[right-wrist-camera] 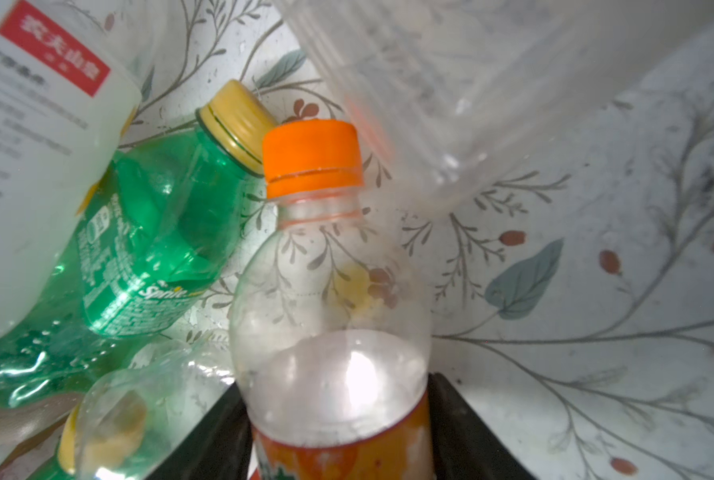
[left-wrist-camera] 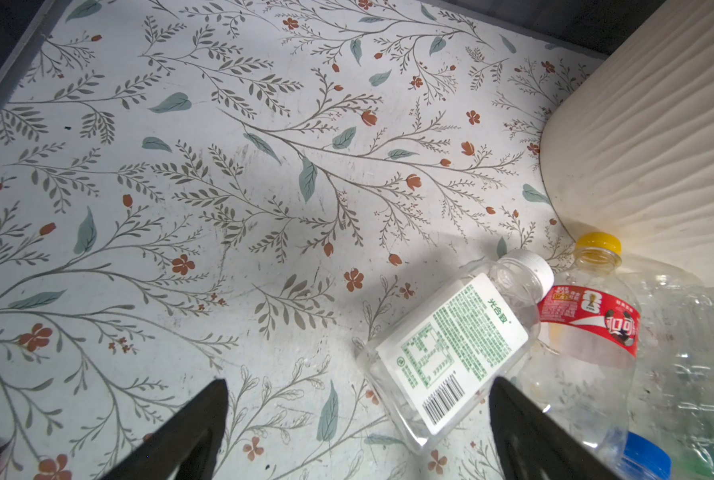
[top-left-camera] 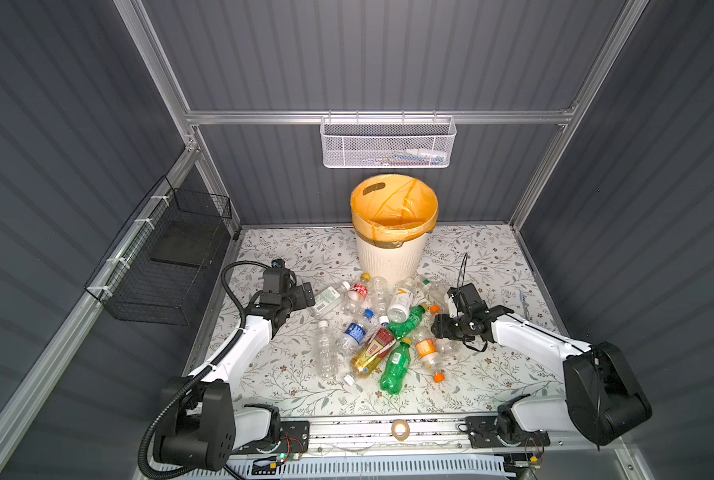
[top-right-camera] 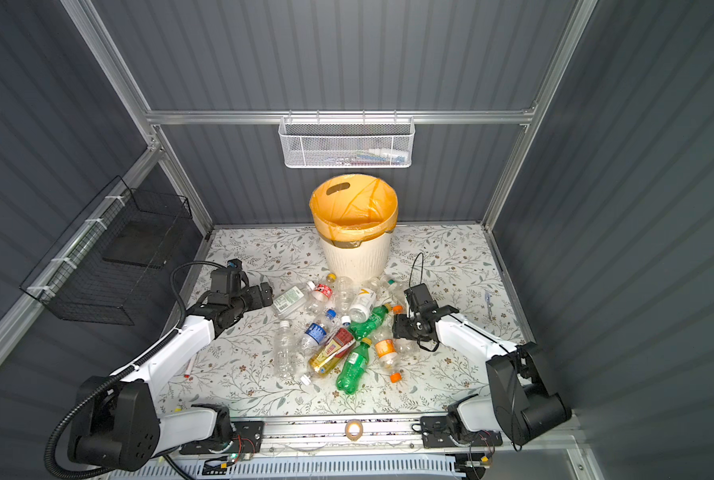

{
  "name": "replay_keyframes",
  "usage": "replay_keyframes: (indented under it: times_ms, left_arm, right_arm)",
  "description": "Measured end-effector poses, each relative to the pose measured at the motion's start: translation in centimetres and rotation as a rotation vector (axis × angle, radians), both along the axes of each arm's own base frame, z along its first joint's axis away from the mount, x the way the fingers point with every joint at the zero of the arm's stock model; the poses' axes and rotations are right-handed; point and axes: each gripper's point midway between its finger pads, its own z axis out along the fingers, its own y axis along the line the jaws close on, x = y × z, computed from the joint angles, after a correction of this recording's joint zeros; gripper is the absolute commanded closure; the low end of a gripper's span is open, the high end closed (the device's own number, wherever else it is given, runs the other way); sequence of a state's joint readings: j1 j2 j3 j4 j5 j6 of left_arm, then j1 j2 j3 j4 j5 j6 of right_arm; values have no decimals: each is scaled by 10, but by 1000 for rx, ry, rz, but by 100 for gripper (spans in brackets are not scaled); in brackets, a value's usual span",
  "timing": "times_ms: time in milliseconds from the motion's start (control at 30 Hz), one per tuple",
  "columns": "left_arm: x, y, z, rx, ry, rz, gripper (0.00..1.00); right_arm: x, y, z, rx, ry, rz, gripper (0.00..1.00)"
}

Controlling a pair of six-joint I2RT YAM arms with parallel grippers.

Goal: Throw the plastic bottles in the bin
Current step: 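Close the right gripper around the orange-cap bottle's body, then lift the orange-cap bottle with the right gripper and release it into the bin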

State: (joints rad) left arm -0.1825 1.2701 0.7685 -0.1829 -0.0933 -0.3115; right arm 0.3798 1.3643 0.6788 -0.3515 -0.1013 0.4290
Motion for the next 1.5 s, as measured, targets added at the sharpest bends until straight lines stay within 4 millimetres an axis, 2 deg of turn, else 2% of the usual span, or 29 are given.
replay_keyframes:
  times_ms: [167,400,533,667,767,867,1033,1133,1167,1200,1267,1300,1333,1367,1433,1467,1500]
  left_arm:
    - [2,-2,0,-14,-4,-2,2]
    - [6,-8,-6,-33,3,-11,2]
    - [8,-14,-8,-46,5,-24,2]
    - [7,-19,-13,-51,17,-35,2]
    - [7,-22,-14,-53,22,-42,2]
    - [8,-22,-13,-53,18,-43,2]
    - [9,-28,-15,-58,19,-58,2]
    - [10,-32,-18,-63,21,-67,2]
    - [11,-34,-18,-65,20,-71,2]
    - [11,-36,-19,-68,19,-78,2]
    - [12,-41,-20,-70,17,-89,2]
    - [12,-44,-20,-73,14,-95,2]
    - [12,-46,-19,-74,12,-101,2]
    - [13,-48,-19,-76,7,-106,2]
    - [13,-51,-18,-79,2,-115,1]
    - [14,-53,-17,-80,1,-118,1]
    - [14,-54,-16,-80,-1,-121,1]
  right_arm:
    - [-3,0,12,21,-36,-8,46]
    - [-10,-3,58,98,-169,-43,45]
    - [-15,-13,78,161,-223,-131,44]
    - [-18,-41,78,198,-222,-285,44]
    - [-26,-68,67,218,-198,-421,43]
    - [-37,-86,55,239,-168,-524,43]
    - [-43,-91,49,272,-124,-571,45]
    - [-36,-85,60,295,-89,-555,45]
    - [-29,-83,72,307,-90,-547,46]
    - [-17,-80,93,321,-106,-535,46]
    - [17,-74,152,373,-194,-496,47]
    - [39,-69,191,408,-253,-470,47]
    - [65,-60,242,459,-334,-432,44]
    - [87,-49,286,512,-411,-393,37]
    - [127,-13,387,643,-567,-265,11]
    - [138,4,423,692,-616,-202,2]
    - [149,23,462,747,-666,-134,1]
